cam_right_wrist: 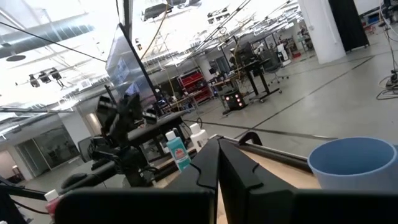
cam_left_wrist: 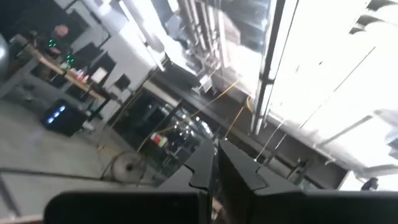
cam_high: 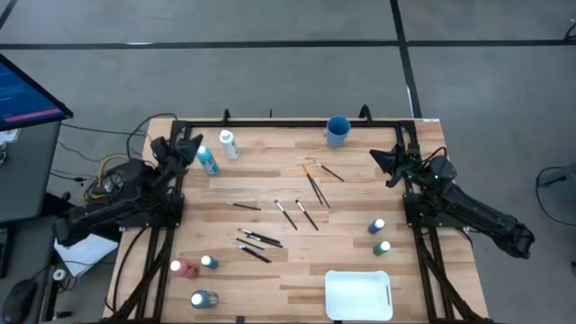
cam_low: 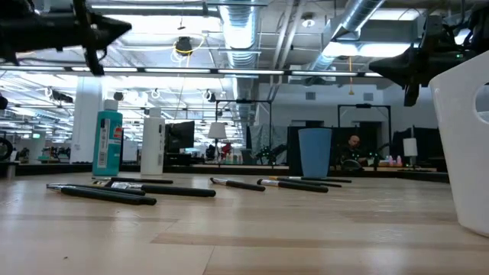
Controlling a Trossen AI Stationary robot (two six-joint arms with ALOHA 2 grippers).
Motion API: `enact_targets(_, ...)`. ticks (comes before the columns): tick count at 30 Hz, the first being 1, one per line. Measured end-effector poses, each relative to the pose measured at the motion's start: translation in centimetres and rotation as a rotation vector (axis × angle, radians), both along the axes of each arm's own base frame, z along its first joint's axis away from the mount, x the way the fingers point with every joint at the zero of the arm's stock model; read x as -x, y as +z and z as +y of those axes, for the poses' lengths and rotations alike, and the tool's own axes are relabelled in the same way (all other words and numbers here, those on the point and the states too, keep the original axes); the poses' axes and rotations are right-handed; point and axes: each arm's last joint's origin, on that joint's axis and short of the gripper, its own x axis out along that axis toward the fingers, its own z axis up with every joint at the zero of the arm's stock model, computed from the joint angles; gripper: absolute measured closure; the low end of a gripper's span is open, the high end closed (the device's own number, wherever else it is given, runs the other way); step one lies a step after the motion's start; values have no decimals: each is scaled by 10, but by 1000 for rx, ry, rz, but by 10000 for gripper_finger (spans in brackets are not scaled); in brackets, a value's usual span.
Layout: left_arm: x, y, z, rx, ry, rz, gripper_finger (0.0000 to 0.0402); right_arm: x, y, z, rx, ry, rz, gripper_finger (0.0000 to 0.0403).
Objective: Pick & Place Paint Supplies
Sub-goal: Put the large light blue paint bottle into the white bin
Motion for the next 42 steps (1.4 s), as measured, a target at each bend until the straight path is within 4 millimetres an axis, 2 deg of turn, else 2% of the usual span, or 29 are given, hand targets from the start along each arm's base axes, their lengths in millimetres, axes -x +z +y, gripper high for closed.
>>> enact_targets(3,-1,21,0,-16,-3,-14,363,0,1,0,6,1,-15,403)
enact_targets(6,-6,45,2,-71,-13,14,332,0,2,0,-76,20,-53,403)
enact_targets(10,-20,79,6,-185,-56,80,280,0,2,0,-195,47,-108,403)
enact_targets(13,-31,105,7,-286,-150,138,230,0,2,0,-213,51,-117,403)
enact_targets(16,-42,127,9,-309,-235,260,181,0,2,0,-208,50,-114,403)
enact_targets(19,-53,139,14,-228,-279,482,149,0,2,0,-207,50,-114,403)
enact_targets(22,-58,144,18,-147,-302,724,138,0,2,0,-208,50,-114,403)
enact_targets(25,-55,149,18,-103,-284,900,137,0,2,0,-207,50,-114,403)
enact_targets(29,-42,136,16,18,-193,1126,143,0,2,0,-207,50,-114,403)
enact_targets(36,-16,109,7,332,-93,1303,147,0,1,0,-210,49,-109,403)
enact_targets(42,-5,98,2,476,-54,1414,147,0,1,0,-211,49,-107,403)
